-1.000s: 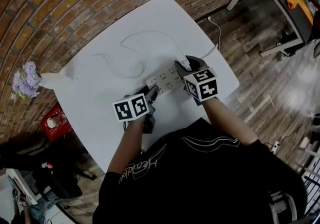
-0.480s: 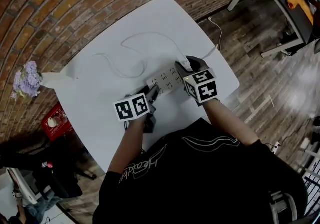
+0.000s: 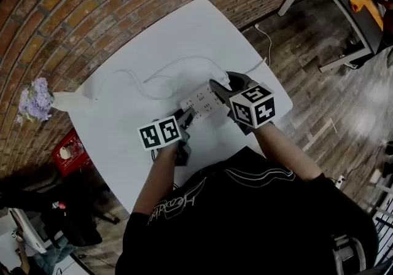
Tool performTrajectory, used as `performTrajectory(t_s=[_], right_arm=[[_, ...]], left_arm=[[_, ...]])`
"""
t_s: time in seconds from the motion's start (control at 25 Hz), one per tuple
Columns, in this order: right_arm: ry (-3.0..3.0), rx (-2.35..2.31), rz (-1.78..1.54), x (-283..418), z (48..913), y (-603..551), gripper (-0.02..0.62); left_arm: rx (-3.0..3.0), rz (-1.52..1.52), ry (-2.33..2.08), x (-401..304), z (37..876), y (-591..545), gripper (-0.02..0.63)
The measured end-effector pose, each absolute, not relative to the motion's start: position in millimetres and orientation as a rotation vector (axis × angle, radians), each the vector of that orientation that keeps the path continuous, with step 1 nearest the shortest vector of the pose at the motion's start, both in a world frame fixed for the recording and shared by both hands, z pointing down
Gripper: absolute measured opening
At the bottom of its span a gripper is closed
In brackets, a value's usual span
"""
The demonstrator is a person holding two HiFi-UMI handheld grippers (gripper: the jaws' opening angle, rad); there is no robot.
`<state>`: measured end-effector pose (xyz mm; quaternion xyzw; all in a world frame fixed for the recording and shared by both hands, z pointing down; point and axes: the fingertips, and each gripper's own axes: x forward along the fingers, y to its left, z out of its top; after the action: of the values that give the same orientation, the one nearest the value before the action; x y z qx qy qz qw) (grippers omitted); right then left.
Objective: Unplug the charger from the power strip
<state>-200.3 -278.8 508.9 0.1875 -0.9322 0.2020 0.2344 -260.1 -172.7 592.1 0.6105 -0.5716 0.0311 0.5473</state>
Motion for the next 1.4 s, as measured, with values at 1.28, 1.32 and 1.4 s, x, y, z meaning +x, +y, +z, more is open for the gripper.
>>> performTrajectory(t_s=[1.28, 1.32, 1.4], right_arm=[[-2.822, -0.034, 0.895, -74, 365, -145, 0.121], [-2.822, -0.048, 0.893, -68, 364, -142, 0.121], [-2.821, -0.072, 0.901, -56, 362, -136, 0.121]], left_arm=[[2.026, -0.149, -1.611, -143, 338, -77, 0.008], [2.017, -0.158, -1.622, -136, 336, -74, 0.008], [2.002, -0.171, -1.638, -122, 333, -68, 0.008]])
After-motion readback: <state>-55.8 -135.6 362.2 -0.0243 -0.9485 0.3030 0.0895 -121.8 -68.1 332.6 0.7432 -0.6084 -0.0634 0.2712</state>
